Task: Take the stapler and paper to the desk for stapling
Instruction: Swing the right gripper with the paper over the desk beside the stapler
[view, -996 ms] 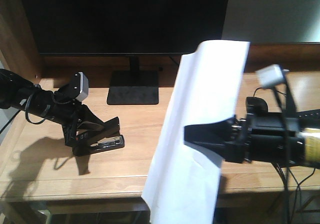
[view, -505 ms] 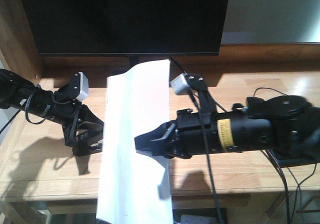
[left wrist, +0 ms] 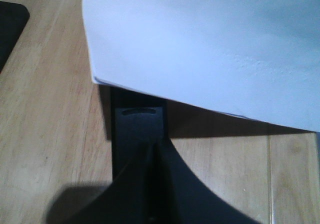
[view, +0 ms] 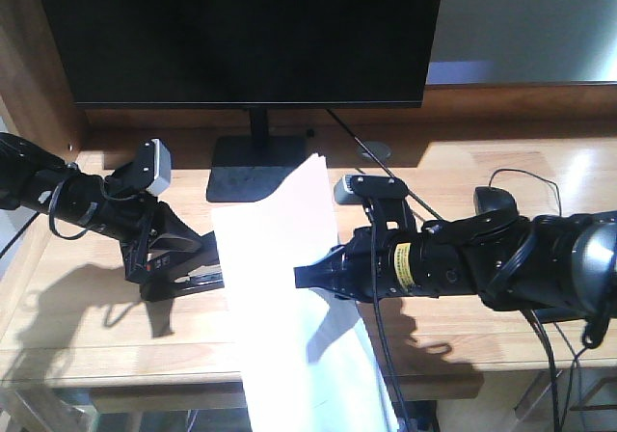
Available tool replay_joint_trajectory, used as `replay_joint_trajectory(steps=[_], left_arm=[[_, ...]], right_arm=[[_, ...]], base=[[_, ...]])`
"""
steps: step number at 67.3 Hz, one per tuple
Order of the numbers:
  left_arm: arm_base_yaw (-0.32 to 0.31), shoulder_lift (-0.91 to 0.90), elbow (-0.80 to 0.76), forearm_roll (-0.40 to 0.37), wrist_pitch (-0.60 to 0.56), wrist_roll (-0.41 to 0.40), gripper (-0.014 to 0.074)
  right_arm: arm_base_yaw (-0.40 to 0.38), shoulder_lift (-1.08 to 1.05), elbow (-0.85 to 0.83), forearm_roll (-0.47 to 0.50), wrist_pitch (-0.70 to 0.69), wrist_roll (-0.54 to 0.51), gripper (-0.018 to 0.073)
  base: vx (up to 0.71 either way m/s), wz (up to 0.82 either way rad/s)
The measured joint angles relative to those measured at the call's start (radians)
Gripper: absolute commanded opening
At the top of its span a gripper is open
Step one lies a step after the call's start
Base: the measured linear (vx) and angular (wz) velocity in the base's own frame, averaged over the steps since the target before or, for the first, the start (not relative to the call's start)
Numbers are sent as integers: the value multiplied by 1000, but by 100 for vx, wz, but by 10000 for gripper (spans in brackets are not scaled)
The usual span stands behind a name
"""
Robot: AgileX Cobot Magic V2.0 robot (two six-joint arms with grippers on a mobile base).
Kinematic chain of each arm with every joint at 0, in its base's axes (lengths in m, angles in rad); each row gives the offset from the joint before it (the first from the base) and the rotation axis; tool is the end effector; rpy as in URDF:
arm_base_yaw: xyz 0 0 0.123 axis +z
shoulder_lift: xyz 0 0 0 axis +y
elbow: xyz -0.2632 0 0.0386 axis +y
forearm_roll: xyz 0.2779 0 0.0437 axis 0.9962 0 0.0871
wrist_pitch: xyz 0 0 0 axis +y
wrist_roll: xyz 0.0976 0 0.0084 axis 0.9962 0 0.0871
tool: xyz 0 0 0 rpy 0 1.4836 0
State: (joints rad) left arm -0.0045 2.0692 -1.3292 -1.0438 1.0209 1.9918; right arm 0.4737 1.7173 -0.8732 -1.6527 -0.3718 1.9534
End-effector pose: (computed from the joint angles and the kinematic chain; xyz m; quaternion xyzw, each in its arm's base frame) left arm 0.4091 -0.0741 0.1162 0.5748 0.7062 -0.2616 0.3202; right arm 0.3027 0.1949 0.1343 -0.1511 0.8988 0.2983 0.2835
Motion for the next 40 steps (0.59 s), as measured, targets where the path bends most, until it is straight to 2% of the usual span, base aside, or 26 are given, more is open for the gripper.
replay_joint_trajectory(steps=[26,40], left_arm=[[0,0,0,0,0,0,-7],[0,0,0,0,0,0,-7]], right_arm=[[0,13,-3,26,181,2,-2],[0,13,-43,33,198,2,-2]], base=[[0,0],[0,0]])
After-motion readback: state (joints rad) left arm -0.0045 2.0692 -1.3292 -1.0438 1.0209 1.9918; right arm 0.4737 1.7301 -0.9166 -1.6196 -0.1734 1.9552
